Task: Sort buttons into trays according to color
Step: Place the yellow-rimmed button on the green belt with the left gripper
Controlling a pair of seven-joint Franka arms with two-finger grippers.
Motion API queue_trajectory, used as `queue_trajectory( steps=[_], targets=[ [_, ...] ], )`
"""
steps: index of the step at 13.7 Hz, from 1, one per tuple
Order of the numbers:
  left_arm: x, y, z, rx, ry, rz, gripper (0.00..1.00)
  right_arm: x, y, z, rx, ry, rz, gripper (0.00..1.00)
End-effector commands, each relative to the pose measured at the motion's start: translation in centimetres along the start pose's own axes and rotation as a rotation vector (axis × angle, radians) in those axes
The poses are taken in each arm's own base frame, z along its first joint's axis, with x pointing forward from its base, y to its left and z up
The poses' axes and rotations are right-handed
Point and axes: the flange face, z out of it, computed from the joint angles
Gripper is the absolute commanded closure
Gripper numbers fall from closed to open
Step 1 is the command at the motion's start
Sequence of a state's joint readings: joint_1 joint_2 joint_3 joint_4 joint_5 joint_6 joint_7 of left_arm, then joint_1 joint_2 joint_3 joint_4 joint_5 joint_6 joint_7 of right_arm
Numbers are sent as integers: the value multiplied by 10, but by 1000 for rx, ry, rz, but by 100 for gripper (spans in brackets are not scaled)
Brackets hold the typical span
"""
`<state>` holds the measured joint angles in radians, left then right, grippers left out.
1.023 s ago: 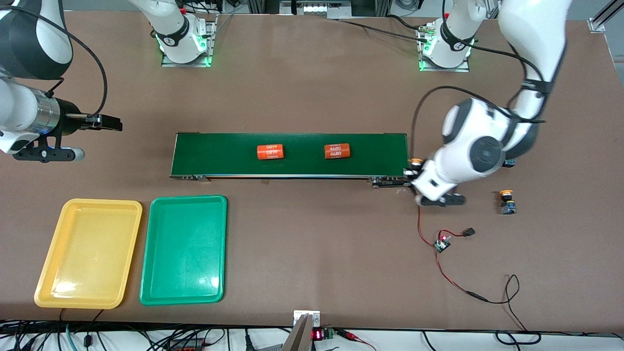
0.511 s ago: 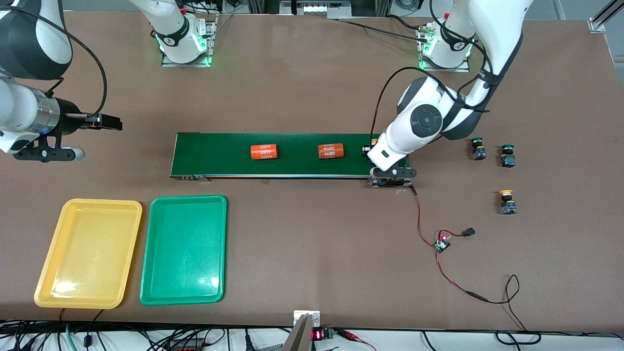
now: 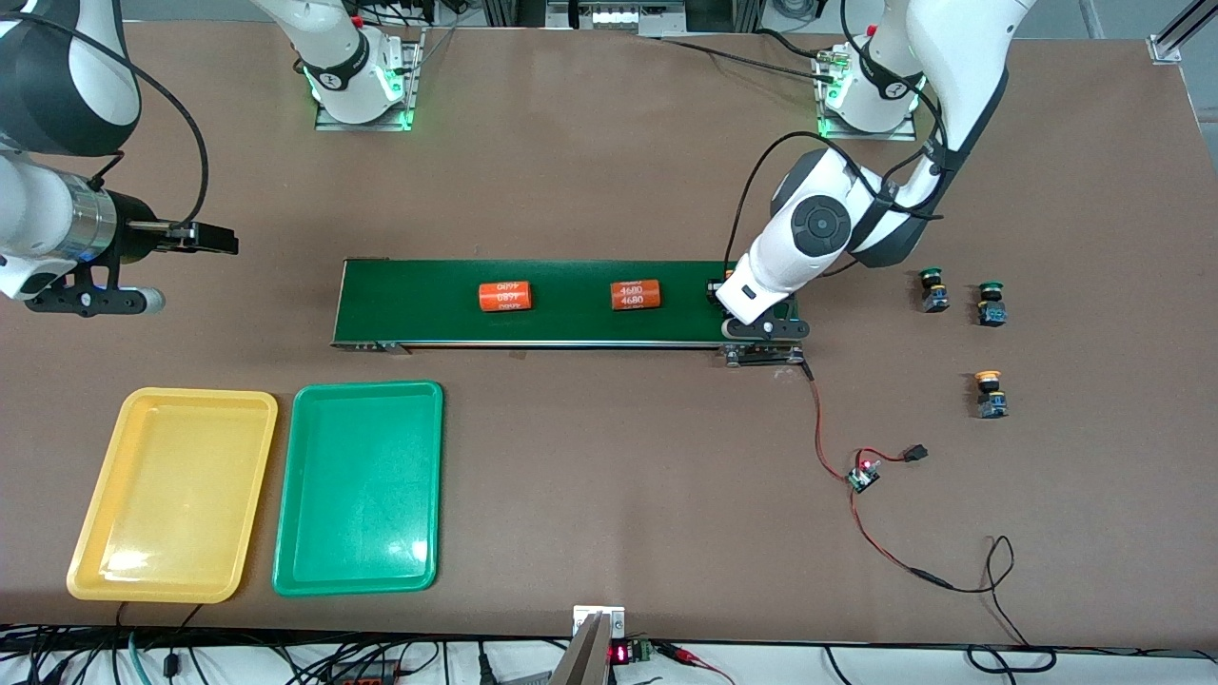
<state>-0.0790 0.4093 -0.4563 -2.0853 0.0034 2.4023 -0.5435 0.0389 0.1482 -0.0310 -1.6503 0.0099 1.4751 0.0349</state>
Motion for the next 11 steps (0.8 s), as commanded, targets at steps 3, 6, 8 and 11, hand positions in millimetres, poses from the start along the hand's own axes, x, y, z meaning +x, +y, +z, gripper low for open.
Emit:
queue_trajectory(
  steps=[3,6,8,11],
  targets=[
    [-1,1,-12,12,27,-14,0,-3,3,0,19,-8,-9,0],
    [8,2,-36,9,46,-25,0,-3,3,0,19,-8,-9,0],
    [22,-4,-72,47,7,-34,0,-3,3,0,19,-8,-9,0],
    [56,-45,-120,88,-26,-43,0,-3,3,0,19,-8,-9,0]
  ],
)
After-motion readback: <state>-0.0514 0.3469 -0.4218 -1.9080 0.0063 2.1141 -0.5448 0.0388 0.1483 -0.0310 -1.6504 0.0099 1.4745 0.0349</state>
